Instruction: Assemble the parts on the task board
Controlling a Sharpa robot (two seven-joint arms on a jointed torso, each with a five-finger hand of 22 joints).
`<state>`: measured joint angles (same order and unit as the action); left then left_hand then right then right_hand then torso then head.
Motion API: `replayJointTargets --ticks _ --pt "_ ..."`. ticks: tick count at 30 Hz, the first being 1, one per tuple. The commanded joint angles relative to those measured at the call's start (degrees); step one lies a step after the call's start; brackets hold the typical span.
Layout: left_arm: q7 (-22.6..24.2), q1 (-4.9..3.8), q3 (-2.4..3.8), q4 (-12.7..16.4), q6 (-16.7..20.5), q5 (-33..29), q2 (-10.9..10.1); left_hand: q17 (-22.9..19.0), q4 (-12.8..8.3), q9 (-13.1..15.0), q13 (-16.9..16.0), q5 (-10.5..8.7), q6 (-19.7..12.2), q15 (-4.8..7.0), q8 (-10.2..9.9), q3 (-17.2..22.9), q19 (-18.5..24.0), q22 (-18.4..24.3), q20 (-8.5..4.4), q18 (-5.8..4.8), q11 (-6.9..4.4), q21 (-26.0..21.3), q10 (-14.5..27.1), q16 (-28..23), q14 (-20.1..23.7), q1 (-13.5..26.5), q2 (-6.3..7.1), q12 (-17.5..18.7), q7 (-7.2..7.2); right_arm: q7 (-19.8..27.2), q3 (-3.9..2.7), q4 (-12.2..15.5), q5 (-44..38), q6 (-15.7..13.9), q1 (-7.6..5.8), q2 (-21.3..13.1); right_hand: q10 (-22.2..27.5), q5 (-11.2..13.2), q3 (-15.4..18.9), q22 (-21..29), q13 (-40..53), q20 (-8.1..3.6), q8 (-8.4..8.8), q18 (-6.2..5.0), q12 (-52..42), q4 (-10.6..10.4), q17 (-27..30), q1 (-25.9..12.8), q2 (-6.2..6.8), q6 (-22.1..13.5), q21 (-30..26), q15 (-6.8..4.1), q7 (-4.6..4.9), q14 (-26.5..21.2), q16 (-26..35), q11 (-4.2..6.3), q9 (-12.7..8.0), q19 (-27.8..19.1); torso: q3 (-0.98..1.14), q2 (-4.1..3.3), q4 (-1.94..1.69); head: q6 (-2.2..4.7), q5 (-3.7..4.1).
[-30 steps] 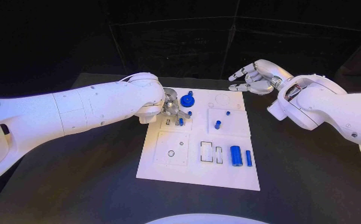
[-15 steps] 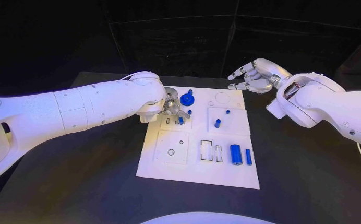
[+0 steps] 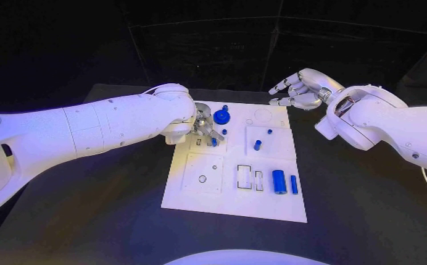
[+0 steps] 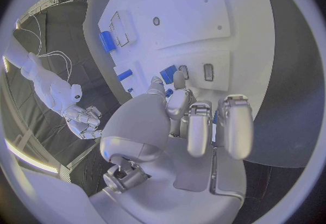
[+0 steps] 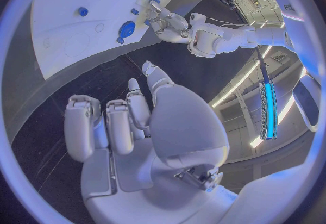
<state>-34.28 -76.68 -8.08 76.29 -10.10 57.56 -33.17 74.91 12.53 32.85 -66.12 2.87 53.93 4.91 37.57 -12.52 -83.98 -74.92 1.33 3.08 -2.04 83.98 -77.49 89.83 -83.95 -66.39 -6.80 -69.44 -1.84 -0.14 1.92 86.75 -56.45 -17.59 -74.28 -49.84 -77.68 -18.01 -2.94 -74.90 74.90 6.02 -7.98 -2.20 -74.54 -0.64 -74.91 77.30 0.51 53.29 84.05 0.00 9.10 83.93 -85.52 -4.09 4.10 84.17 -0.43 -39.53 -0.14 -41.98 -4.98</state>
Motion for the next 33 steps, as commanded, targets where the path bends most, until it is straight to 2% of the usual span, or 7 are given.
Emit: replayJointTargets --ticks 1,12,15,19,22,26,33 --pt "0.7 -0.07 0.03 0.1 -0.4 0.1 0.0 15.1 -0.7 0.2 0.1 -0.07 -0.5 0.44 0.3 0.5 -2.0 -4.4 -0.42 -0.89 0.06 0.0 0.2 0.2 -6.0 -1.1 -0.18 -0.1 -0.11 -0.1 -0.03 0.0 -0.3 0.8 -0.12 0.1 0.1 -0.2 0.0 -2.6 0.2 -0.4 -0.31 -0.45 0.0 0.1 -5.8 0.2 0.08 -0.1 -0.2 -0.39 0.1 3.9 0.3 0.01 -0.1 0.1 -0.01 -0.02 0.03 -0.07 0.07" --pt "2.3 -0.07 0.04 0.4 -0.9 -2.1 -0.3 15.1 -7.7 0.3 1.3 0.61 -1.9 0.78 -0.9 8.2 -1.6 -3.8 -0.71 -0.72 -0.31 -0.4 1.2 0.2 -6.0 -9.6 -0.84 1.3 0.25 -0.2 -0.02 -0.3 -0.4 1.2 -0.12 0.3 -0.1 -0.4 -0.1 -2.6 0.4 -0.41 -0.4 -0.43 -0.2 0.1 -5.9 0.3 0.01 0.0 -0.2 -0.41 0.08 3.9 0.3 0.03 -0.1 0.2 0.02 0.04 0.0 -0.4 0.1" --pt "2.6 -0.07 0.04 0.7 -0.4 -2.9 -0.6 15.1 -9.4 -0.2 1.9 2.86 -2.1 0.78 -2.1 11.7 -1.6 -3.7 -0.79 -0.68 -0.31 -0.5 1.7 0.2 -6.0 -11.0 -0.46 2.1 0.1 -0.2 -0.02 -0.3 -0.4 1.2 -0.12 0.3 -0.1 -0.4 -0.1 -2.6 0.4 -0.41 -0.4 -0.43 -0.2 0.1 -5.9 0.3 0.01 0.0 -0.2 -0.41 0.08 3.9 0.3 0.03 -0.1 0.2 0.02 0.03 0.02 -0.43 0.05" --pt "2.9 -0.07 0.04 1.0 0.8 -3.6 -1.1 15.1 -11.1 -0.7 2.4 3.51 -1.9 0.69 -3.2 18.0 -1.5 -3.7 -0.67 -0.68 -0.28 -0.6 1.8 0.2 -6.0 -10.8 0.87 2.8 0.07 -0.2 -0.02 -0.4 -0.5 1.2 -0.12 0.3 -0.1 -0.6 -0.1 -2.7 0.4 -0.42 -0.43 -0.42 -0.3 0.1 -5.9 0.4 -0.01 0.0 -0.2 -0.42 0.08 3.9 0.3 0.04 -0.1 0.2 0.03 0.05 -0.07 -0.44 0.06" --pt "3.1 -0.07 0.04 1.2 1.8 -3.8 -1.5 15.1 -12.8 -0.6 2.9 4.16 -2.1 0.27 -3.7 27.3 -1.5 -3.8 -0.53 -0.65 -0.08 -0.7 1.9 0.2 -6.0 -8.8 3.38 3.4 -0.49 -0.2 -0.02 -0.5 -0.5 1.1 -0.12 0.3 -0.1 -0.6 -0.1 -2.7 0.4 -0.42 -0.43 -0.42 -0.3 0.1 -5.9 0.4 -0.01 0.0 -0.2 -0.42 0.08 3.9 0.3 0.04 -0.1 0.2 0.05 0.02 -0.04 -0.46 0.03" --pt "3.6 -0.07 0.05 1.7 3.5 -3.9 -2.1 15.1 -14.4 0.8 3.3 4.91 -2.0 -0.08 -2.8 41.5 -1.5 -3.8 -0.27 -0.62 0.46 -0.7 1.4 0.2 -6.0 -2.2 8.75 3.7 -1.11 -0.2 -0.02 -0.6 -0.5 1.1 -0.12 0.4 -0.1 -0.6 -0.2 -2.7 0.4 -0.42 -0.45 -0.43 -0.2 0.1 -5.9 0.4 -0.01 0.0 -0.2 -0.42 0.08 3.9 0.3 0.04 -0.1 0.2 0.07 0.03 0.0 -0.41 -0.06" --pt "4.8 -0.06 0.04 3.5 8.1 -3.8 -3.7 15.1 -16.5 2.8 3.2 6.78 -2.4 0.14 -1.1 51.0 -1.5 -4.0 -0.14 -0.65 0.26 -0.8 0.8 0.2 -6.0 1.4 11.44 3.4 -0.61 -0.1 -0.02 -0.8 -0.5 1.0 -0.12 0.4 -0.1 -0.7 -0.1 -2.6 0.4 -0.43 -0.46 -0.44 -0.2 0.1 -5.9 0.3 0.0 0.0 -0.2 -0.42 0.09 3.9 0.3 0.03 -0.1 0.2 0.06 0.01 0.0 -0.38 -0.08"
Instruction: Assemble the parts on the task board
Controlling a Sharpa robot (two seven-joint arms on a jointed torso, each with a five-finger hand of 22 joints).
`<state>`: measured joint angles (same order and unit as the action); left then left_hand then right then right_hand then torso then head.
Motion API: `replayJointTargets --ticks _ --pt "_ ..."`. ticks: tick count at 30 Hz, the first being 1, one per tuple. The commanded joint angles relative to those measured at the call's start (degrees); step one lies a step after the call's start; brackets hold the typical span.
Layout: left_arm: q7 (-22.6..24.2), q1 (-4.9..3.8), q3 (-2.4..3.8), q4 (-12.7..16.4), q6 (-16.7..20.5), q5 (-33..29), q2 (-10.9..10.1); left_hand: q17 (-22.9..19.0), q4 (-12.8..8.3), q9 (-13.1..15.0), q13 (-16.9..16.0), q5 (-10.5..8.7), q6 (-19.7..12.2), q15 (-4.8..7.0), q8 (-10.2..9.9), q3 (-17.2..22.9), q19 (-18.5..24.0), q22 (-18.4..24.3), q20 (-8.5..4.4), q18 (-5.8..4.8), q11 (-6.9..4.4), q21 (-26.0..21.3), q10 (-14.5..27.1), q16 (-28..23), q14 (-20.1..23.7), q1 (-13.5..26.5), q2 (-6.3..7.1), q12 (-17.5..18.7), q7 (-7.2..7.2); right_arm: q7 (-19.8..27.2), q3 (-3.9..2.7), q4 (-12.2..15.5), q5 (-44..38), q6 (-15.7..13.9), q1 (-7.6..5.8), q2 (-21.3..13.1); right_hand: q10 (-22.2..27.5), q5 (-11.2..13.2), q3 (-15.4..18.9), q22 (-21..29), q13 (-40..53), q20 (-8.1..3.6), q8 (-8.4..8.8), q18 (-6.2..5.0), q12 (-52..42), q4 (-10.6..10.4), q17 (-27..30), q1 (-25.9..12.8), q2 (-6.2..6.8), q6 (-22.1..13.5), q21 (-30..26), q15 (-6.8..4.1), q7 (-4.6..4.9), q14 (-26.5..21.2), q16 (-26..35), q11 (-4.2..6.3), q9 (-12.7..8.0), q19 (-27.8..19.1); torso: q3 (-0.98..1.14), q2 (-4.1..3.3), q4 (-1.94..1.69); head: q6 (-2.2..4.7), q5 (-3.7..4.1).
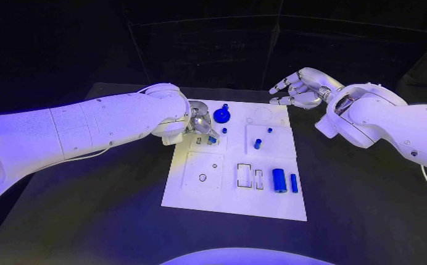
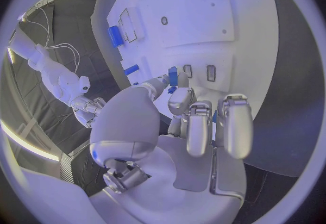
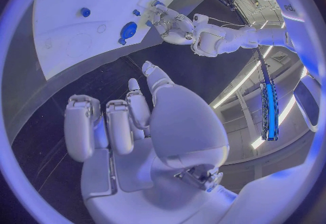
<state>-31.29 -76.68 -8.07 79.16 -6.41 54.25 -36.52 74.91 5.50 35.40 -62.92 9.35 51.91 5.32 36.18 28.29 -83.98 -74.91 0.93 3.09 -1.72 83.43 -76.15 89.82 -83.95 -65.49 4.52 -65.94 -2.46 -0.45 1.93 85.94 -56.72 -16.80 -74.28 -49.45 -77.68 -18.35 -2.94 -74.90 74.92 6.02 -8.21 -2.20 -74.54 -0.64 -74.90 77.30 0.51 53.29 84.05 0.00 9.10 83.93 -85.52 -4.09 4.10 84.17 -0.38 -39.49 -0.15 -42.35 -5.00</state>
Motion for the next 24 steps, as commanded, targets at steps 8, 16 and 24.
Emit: replayJointTargets --ticks 8,16,24 --pt "1.7 0.04 0.0 2.9 7.4 2.1 -2.0 15.1 -10.1 0.7 -0.2 0.82 -0.3 -0.21 0.7 11.7 -1.6 -4.2 0.26 -0.7 -0.11 -0.1 -0.9 0.2 -6.0 1.1 0.8 -0.4 0.07 0.3 -0.03 -0.1 -0.2 0.2 -0.12 0.0 -0.1 -0.4 -0.1 -2.6 0.3 -0.43 -0.25 -0.44 -0.2 0.0 -5.9 0.2 0.02 0.0 -0.2 -0.42 0.09 3.9 0.3 0.02 -0.1 0.2 0.01 -0.01 -0.03 -0.21 -0.06" --pt "-0.4 0.51 -0.05 2.6 6.7 4.8 -2.0 15.1 -10.1 0.8 -0.2 0.84 -0.3 -0.2 0.8 11.8 -1.6 -4.2 0.26 -0.7 -0.12 -0.1 -0.9 0.2 -6.0 1.1 0.84 -0.4 0.08 0.4 -0.02 -0.2 -0.2 0.1 -0.12 0.0 -0.1 -0.4 -0.1 -2.6 0.3 -0.43 -0.25 -0.44 -0.2 0.0 -5.9 0.2 0.02 0.0 -0.2 -0.42 0.09 3.9 0.3 0.02 -0.1 0.2 -0.06 -0.02 0.06 -0.49 -0.28" --pt "-1.7 1.08 -0.26 2.0 6.0 6.5 -1.7 15.1 -10.2 0.9 -0.2 0.85 -0.3 -0.2 0.9 12.0 -1.7 -4.2 0.26 -0.71 -0.13 -0.1 -1.0 0.2 -6.0 1.1 0.91 -0.5 0.1 0.7 -0.02 -0.3 -0.2 -0.3 -0.11 0.1 -0.1 -0.4 -0.1 -2.6 0.3 -0.43 -0.25 -0.44 -0.2 0.0 -5.9 0.2 0.02 0.0 -0.2 -0.42 0.09 3.9 0.3 0.02 -0.1 0.2 -0.08 -0.04 0.06 -0.67 -0.4"
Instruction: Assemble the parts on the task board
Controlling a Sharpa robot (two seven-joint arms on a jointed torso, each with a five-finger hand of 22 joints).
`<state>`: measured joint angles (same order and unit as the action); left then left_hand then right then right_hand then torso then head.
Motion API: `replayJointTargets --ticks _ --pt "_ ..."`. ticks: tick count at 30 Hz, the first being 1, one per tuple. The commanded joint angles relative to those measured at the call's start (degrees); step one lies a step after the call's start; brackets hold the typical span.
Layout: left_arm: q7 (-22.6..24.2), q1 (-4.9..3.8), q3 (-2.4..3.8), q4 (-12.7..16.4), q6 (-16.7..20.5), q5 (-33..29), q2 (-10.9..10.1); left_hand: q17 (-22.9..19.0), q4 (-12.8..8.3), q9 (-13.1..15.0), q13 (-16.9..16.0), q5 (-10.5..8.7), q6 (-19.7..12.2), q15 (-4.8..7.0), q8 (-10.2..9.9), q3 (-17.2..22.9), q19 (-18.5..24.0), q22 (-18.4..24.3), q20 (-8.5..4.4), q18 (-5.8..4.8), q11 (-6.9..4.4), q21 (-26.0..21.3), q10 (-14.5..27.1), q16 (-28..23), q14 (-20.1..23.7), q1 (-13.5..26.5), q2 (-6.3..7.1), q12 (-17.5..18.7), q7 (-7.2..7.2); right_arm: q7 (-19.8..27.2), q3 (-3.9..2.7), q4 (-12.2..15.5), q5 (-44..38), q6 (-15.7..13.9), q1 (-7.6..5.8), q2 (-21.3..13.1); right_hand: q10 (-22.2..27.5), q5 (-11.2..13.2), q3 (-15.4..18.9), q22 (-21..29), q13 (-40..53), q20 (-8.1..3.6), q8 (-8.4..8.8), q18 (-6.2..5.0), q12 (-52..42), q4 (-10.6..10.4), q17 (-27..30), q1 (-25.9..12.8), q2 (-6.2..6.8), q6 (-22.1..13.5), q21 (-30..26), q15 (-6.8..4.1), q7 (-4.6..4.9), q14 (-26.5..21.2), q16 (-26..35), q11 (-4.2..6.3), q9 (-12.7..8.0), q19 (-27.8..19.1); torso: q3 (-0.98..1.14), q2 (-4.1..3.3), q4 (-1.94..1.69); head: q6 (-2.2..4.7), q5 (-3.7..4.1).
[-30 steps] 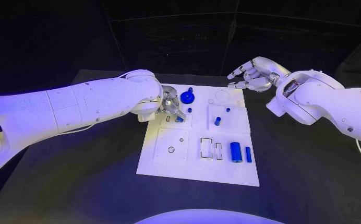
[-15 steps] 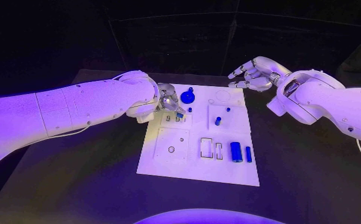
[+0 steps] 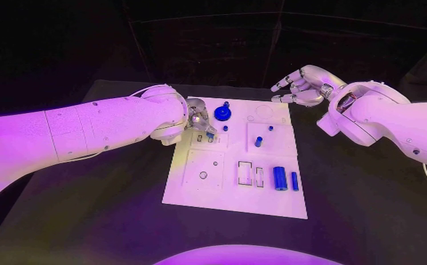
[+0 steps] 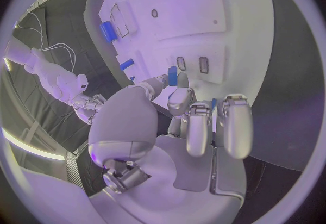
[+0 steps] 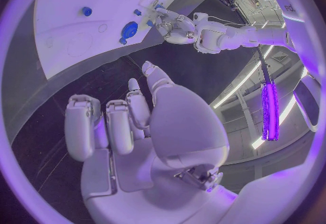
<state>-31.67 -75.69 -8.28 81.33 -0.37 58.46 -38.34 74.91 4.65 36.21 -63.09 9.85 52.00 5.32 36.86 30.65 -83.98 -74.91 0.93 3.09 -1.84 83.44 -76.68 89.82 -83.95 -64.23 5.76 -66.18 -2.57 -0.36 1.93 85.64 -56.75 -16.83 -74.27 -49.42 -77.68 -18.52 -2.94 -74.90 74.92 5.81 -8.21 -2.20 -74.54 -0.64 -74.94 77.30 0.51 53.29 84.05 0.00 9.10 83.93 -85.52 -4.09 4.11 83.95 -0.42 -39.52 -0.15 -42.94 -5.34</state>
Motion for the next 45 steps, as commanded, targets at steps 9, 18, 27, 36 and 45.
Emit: replayJointTargets --ticks 9,18,27,36,45 --pt "-1.6 0.64 -0.32 -0.8 -0.7 2.6 0.7 15.1 -9.4 0.1 -0.1 0.35 -0.3 -0.19 0.2 9.7 -1.7 -4.3 0.25 -0.72 -0.01 -0.1 -0.5 0.2 -6.1 -0.1 -0.31 -0.3 0.21 1.0 -0.03 -0.1 -0.2 -0.6 -0.11 0.2 0.0 -0.3 0.0 -2.5 0.1 -0.22 -0.28 -0.46 0.0 -0.1 -5.7 0.1 0.03 -0.1 -0.3 -0.42 0.1 3.9 0.4 0.02 -0.1 0.3 -0.01 0.0 0.08 -0.2 0.04" --pt "-1.7 0.76 -0.44 -1.2 -1.7 2.6 1.1 15.1 -9.4 0.1 -0.1 0.35 -0.3 -0.19 0.3 9.7 -1.7 -4.3 0.25 -0.72 -0.02 -0.1 -0.5 0.2 -6.1 0.0 -0.29 -0.3 0.21 1.1 -0.03 0.0 -0.2 -0.5 -0.11 0.2 0.0 -0.3 0.0 -2.5 0.1 -0.22 -0.28 -0.46 0.0 -0.1 -5.7 0.1 0.03 -0.1 -0.3 -0.42 0.1 3.9 0.4 0.02 -0.1 0.3 0.04 0.03 0.06 -0.26 0.02" --pt "-2.0 0.78 -0.59 -1.0 -3.5 2.6 1.0 15.1 -9.3 0.2 -0.2 0.32 -0.3 -0.2 0.4 9.9 -1.7 -4.4 0.25 -0.74 -0.01 0.0 -0.6 0.2 -6.1 0.2 -0.23 -0.4 0.22 1.1 -0.03 -0.1 -0.2 -0.3 -0.11 0.2 0.0 -0.3 0.0 -2.5 0.1 -0.22 -0.28 -0.46 0.0 -0.1 -5.7 0.1 0.03 -0.1 -0.3 -0.42 0.1 3.9 0.4 0.02 -0.1 0.3 -0.01 0.03 0.06 -0.35 0.01" --pt "-2.2 0.79 -0.61 -0.3 -4.1 2.6 0.6 15.1 -9.3 0.4 -0.3 0.48 -0.1 -0.18 0.6 10.1 -1.7 -4.4 0.25 -0.74 -0.07 0.0 -0.8 0.2 -6.1 0.6 0.0 -0.5 0.33 1.1 -0.03 -0.2 -0.2 -0.2 -0.11 0.4 0.0 -0.3 0.0 -2.5 0.1 -0.22 -0.28 -0.46 0.0 -0.1 -5.7 0.1 0.03 -0.1 -0.3 -0.42 0.1 3.9 0.4 0.02 -0.1 0.3 -0.02 -0.02 0.03 -0.47 -0.02" --pt "-2.3 0.8 -0.61 -0.4 -3.5 2.6 0.5 15.1 -9.3 0.5 -0.4 0.68 0.0 -0.16 0.7 10.4 -1.7 -4.4 0.24 -0.73 -0.11 -0.1 -0.9 0.2 -6.1 0.8 0.05 -0.6 0.37 1.1 -0.03 -0.2 -0.2 -0.1 -0.11 0.5 0.0 -0.3 0.0 -2.5 0.1 -0.22 -0.28 -0.46 0.0 -0.1 -5.7 0.1 0.03 -0.1 -0.3 -0.42 0.1 3.9 0.4 0.02 -0.1 0.3 0.01 0.0 0.09 -0.54 -0.06"
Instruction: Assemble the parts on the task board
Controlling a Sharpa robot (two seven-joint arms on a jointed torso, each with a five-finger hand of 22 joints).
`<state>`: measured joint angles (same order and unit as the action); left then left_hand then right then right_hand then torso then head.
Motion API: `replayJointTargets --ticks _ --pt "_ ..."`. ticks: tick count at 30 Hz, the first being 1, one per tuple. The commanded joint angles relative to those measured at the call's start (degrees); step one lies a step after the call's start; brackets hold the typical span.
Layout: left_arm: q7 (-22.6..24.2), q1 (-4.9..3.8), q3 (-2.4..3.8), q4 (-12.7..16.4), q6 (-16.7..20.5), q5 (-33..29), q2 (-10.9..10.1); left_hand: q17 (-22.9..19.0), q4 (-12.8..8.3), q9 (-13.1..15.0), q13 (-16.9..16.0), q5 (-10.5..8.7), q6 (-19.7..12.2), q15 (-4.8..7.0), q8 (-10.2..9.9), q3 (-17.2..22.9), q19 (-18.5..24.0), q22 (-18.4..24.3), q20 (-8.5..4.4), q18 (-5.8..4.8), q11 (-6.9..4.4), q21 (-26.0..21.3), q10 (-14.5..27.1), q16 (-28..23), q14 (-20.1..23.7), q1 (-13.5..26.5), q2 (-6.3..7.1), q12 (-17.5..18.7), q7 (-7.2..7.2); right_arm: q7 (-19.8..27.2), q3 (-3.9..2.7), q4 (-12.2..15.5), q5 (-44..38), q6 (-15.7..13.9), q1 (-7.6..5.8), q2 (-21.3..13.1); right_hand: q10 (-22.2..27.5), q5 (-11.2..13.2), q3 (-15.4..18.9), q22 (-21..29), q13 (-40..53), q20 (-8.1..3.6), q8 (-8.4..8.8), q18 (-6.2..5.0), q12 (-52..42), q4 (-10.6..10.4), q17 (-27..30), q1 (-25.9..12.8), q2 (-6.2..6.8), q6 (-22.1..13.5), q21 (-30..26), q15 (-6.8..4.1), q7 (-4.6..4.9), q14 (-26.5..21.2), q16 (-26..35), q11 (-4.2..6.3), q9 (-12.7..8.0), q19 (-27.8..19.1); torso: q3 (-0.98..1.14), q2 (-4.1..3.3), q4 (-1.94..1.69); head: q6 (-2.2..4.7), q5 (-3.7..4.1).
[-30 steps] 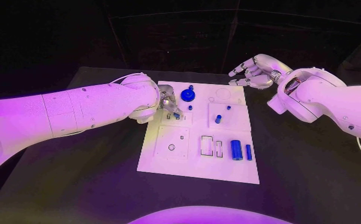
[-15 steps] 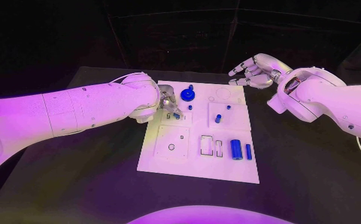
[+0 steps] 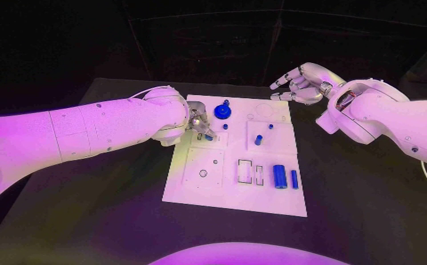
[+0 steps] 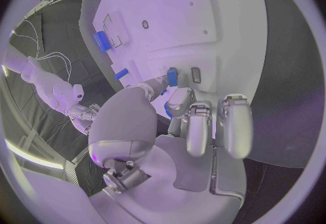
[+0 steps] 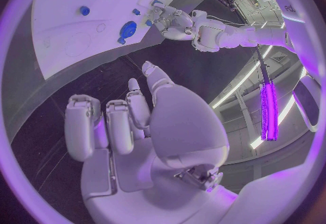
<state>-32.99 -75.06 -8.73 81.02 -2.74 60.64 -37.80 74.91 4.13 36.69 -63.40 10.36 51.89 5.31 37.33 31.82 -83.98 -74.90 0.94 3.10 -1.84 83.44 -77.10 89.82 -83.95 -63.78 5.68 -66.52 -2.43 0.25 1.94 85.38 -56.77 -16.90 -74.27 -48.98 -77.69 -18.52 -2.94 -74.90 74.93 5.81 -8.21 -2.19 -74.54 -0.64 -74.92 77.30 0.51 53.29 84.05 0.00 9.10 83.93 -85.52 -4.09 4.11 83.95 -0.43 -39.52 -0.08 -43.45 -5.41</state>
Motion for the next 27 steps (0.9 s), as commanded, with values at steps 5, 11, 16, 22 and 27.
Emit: replayJointTargets --ticks 5,11,16,22,27 --pt "-0.8 0.16 -0.16 -0.4 -0.8 -0.2 0.1 15.1 -7.9 0.5 -0.3 0.15 0.5 -0.06 0.9 9.3 -1.8 -4.6 0.17 -0.78 -0.27 0.1 -0.8 0.2 -6.1 2.0 0.06 -0.6 0.51 0.5 -0.03 0.0 -0.1 -0.1 -0.12 0.2 0.0 -0.4 0.0 -2.4 0.1 -0.23 -0.33 -0.48 0.0 -0.2 -5.7 0.0 0.0 -0.1 -0.3 -0.42 0.08 3.9 0.4 0.03 -0.1 0.3 0.05 -0.01 0.02 -0.11 0.13" --pt "-0.6 0.15 -0.16 -0.9 -0.6 -1.0 0.7 15.1 -3.4 1.1 -1.0 -0.34 1.8 0.15 1.6 5.0 -2.0 -5.1 0.02 -0.89 -0.57 0.3 -1.4 0.2 -6.1 8.2 0.37 -1.4 0.98 0.5 -0.03 0.0 -0.1 -0.1 -0.12 0.3 0.1 -0.4 0.0 -2.5 0.1 -0.23 -0.35 -0.47 0.0 -0.2 -5.6 0.0 -0.06 0.0 -0.3 -0.42 0.08 3.8 0.5 0.03 -0.1 0.3 0.05 -0.03 0.06 -0.12 0.18" --pt "-0.5 0.14 -0.16 -1.4 -0.7 -1.2 1.2 15.1 -1.7 1.2 -1.4 -0.3 2.3 0.38 1.8 1.8 -2.2 -5.5 -0.2 -0.96 -0.79 0.5 -1.5 0.2 -6.1 10.5 0.29 -1.9 1.23 0.5 -0.03 -0.1 -0.1 -0.1 -0.12 0.3 0.1 -0.5 0.0 -2.4 0.0 -0.23 -0.37 -0.48 0.1 -0.3 -5.6 -0.1 -0.08 0.0 -0.4 -0.42 0.08 3.8 0.5 0.03 -0.1 0.3 0.05 -0.04 0.06 -0.14 0.2" --pt "-0.6 0.13 -0.15 -2.0 -0.8 -1.3 1.6 15.1 -0.6 1.6 -1.4 -0.3 2.9 0.62 2.3 -1.1 -2.3 -5.8 -0.41 -1.01 -1.05 0.6 -1.6 0.2 -6.1 11.6 -0.18 -2.1 1.55 0.5 -0.03 0.0 -0.1 -0.1 -0.12 0.3 0.1 -0.5 0.0 -2.4 0.0 -0.23 -0.37 -0.48 0.1 -0.3 -5.6 -0.1 -0.08 0.0 -0.4 -0.42 0.08 3.8 0.5 0.03 -0.1 0.3 0.04 -0.01 0.06 -0.26 0.32" --pt "-0.5 0.12 -0.15 -2.4 -0.7 -1.3 1.8 15.1 -0.3 1.8 -1.5 -0.32 2.9 0.67 2.4 -2.3 -2.3 -5.8 -0.5 -1.02 -1.09 0.7 -1.6 0.2 -6.1 11.8 -0.35 -2.2 1.59 0.5 -0.03 0.0 -0.1 -0.1 -0.12 0.3 0.2 -0.5 0.0 -2.4 0.0 -0.23 -0.38 -0.49 0.1 -0.3 -5.5 -0.2 -0.08 0.0 -0.4 -0.42 0.09 3.8 0.5 0.03 -0.1 0.3 0.04 0.03 0.03 -0.36 0.51"
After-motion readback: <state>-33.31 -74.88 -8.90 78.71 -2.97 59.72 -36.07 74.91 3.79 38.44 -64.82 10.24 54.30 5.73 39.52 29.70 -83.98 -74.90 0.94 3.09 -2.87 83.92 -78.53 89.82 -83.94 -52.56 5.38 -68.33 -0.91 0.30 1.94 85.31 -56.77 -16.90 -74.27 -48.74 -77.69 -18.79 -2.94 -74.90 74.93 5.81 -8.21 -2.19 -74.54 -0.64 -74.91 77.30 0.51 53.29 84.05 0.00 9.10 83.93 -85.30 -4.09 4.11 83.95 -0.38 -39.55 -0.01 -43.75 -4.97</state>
